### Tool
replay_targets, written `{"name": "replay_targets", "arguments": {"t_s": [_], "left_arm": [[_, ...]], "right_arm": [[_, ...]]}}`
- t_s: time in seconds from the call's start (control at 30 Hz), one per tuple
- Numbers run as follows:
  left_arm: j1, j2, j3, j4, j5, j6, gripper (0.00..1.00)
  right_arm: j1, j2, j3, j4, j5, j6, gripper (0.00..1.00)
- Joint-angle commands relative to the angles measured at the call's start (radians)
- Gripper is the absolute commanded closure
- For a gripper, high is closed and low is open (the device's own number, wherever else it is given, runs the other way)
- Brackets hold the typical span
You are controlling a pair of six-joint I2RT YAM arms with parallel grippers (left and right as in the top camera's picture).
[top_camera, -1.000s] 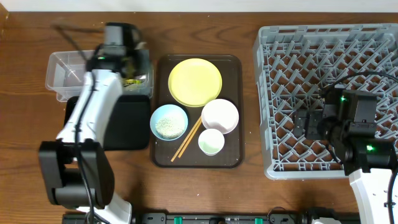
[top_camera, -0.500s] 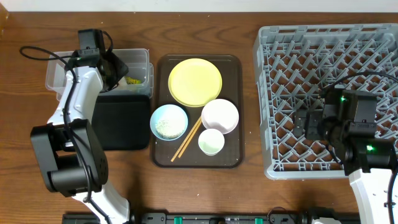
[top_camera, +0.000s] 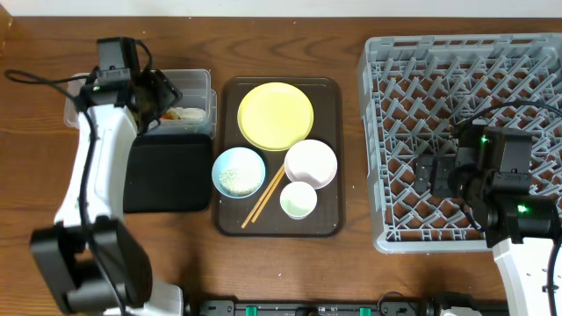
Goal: Sort waste into correct bins and load items into the dishwasher rack
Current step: 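Carry tissue with left gripper and drop it into clear bin, then grasp rim of light-blue rice bowl with left gripper and lift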
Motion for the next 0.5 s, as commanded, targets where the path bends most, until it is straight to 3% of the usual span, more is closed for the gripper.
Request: {"name": "replay_targets", "arguments": {"t_s": [0.0,0.23,0.47], "left_arm": [[-0.045,-0.023,0.000,-0.087,-0.014,0.043,0.16],[-0.171,-0.017,-0.002,-0.284,-0.014,0.046,0.11],[-0.311,-0.015,-0.046,-0.269,-0.019,0.065,0.12]], "right_arm": [[-0.015,0.000,0.020,0.005,-0.008,0.010,0.01],[-0.015,0.000,0.020,0.003,-0.008,0.010,0.01],[-0.015,0.000,0.020,0.002,-0.008,0.010,0.01]]}}
